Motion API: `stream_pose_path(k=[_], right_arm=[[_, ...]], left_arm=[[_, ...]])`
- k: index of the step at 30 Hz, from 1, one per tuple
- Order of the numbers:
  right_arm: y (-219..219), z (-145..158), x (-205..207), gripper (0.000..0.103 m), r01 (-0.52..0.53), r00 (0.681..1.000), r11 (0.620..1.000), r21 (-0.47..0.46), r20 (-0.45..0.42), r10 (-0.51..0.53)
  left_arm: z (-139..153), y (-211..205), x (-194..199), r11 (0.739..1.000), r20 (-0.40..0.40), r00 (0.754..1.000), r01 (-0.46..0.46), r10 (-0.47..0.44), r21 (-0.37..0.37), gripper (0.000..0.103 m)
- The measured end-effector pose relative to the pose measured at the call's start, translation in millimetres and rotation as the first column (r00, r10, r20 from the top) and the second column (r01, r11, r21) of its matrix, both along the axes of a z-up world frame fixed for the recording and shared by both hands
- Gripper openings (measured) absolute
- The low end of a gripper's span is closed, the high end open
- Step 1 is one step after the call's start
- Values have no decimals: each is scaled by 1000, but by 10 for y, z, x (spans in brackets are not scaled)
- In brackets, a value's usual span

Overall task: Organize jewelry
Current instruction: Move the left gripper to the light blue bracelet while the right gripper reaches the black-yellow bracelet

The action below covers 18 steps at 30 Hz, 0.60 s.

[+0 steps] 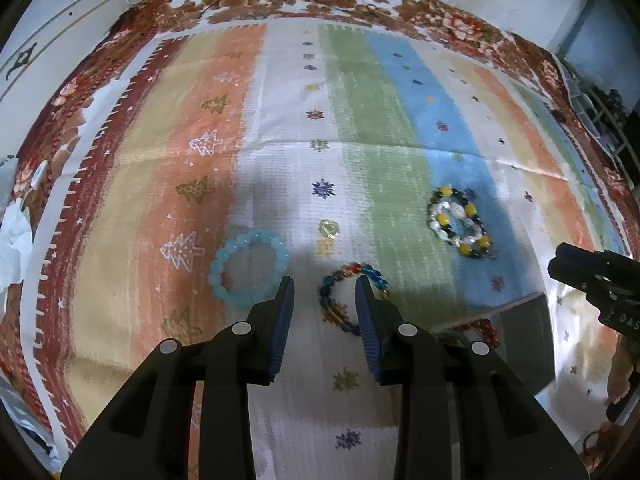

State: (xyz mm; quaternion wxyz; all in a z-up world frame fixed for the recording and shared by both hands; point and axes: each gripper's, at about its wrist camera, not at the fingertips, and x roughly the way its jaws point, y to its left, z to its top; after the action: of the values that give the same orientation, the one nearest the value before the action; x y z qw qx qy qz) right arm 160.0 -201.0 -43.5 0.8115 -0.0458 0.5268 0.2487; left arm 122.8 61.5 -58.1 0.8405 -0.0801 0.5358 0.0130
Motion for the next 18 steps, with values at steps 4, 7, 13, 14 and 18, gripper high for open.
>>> stream_pose_path(k=[4, 7, 13, 14, 18], right_arm=[[0, -89, 192, 41, 29, 999, 1000, -1, -27, -29], [25, -156, 315, 41, 42, 998, 999, -9, -40, -43], [65, -280, 500, 41, 51, 998, 997, -58, -42, -53], [66, -293, 530, 41, 52, 998, 997, -61, -44, -55], [112, -333, 616, 41, 52, 997, 996, -74, -44, -55]], left_arm=[[-64, 19, 110, 1000, -18, 1000, -7, 7, 10, 31], [-110, 14, 170, 1000, -33, 999, 2, -1, 21, 31], [-189, 62, 302, 1000, -54, 998, -14, 15, 21, 32], [-212, 68, 324, 1000, -61, 998, -13, 15, 25, 32], [-246, 110, 382, 999, -74, 997, -18, 20, 30, 34]])
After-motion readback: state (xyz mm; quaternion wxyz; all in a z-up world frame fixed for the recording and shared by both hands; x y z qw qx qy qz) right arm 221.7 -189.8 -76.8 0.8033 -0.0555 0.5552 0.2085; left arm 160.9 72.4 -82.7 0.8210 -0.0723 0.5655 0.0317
